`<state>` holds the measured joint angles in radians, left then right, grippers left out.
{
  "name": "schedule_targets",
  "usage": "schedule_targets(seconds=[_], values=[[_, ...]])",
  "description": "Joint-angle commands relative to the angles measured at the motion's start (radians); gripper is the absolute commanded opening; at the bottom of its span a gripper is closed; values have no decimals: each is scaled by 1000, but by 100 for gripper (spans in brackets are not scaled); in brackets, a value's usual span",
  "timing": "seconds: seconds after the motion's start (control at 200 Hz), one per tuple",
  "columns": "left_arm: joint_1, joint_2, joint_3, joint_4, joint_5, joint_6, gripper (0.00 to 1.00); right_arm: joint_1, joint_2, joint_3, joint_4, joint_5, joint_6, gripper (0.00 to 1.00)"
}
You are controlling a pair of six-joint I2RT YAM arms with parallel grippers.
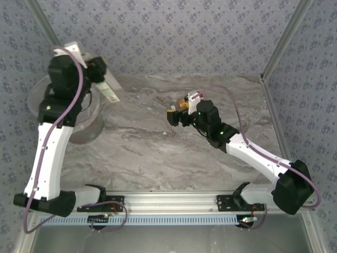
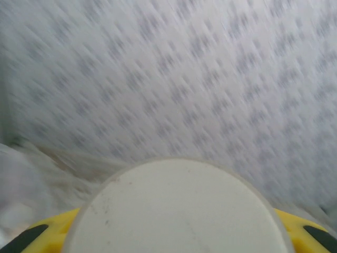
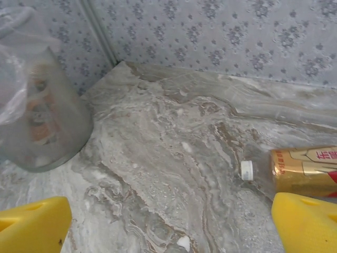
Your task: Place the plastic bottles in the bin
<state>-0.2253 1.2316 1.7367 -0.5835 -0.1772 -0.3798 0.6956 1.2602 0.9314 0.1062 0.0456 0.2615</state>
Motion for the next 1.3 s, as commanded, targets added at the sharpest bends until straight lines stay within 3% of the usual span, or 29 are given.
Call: schedule_targets(seconds=[0.0,0.185,0.335,0.475,0.59,0.67,0.71,0.755,0.78,0.895,0.999,1.119,1.294], values=[[77,-15,72,-16,-277,113,0,8,-5,-51,99,127,75,100],[216,63,129,-7,-482,266,0,-10,12,-66,121,156,52,100],[372,134,76,4,-495,272,0,-58,20,-32,68,126,-1,100],[387,246,64,64,-592,411,1,-115,45,3,39,92,-10,100],[388,368,133,-16,-628,531,11,-139,56,31,21,100,-22,100],[386,406,141,-63,-636,547,28,-160,63,26,35,99,-39,100],[387,407,131,-70,-624,527,45,-178,74,32,27,84,-40,100],[387,408,130,-88,-623,496,71,-203,84,44,7,50,-45,100],[387,411,134,-112,-628,478,79,-214,90,49,-5,37,-45,100],[383,422,189,-219,-641,418,95,-267,113,99,-112,-22,-28,100],[377,401,268,-327,-508,301,99,-306,183,189,-266,-52,-28,100],[363,324,238,-336,-336,193,99,-346,313,320,-433,-44,40,100],[361,239,115,-270,-140,54,99,-387,456,344,-337,-62,339,100]])
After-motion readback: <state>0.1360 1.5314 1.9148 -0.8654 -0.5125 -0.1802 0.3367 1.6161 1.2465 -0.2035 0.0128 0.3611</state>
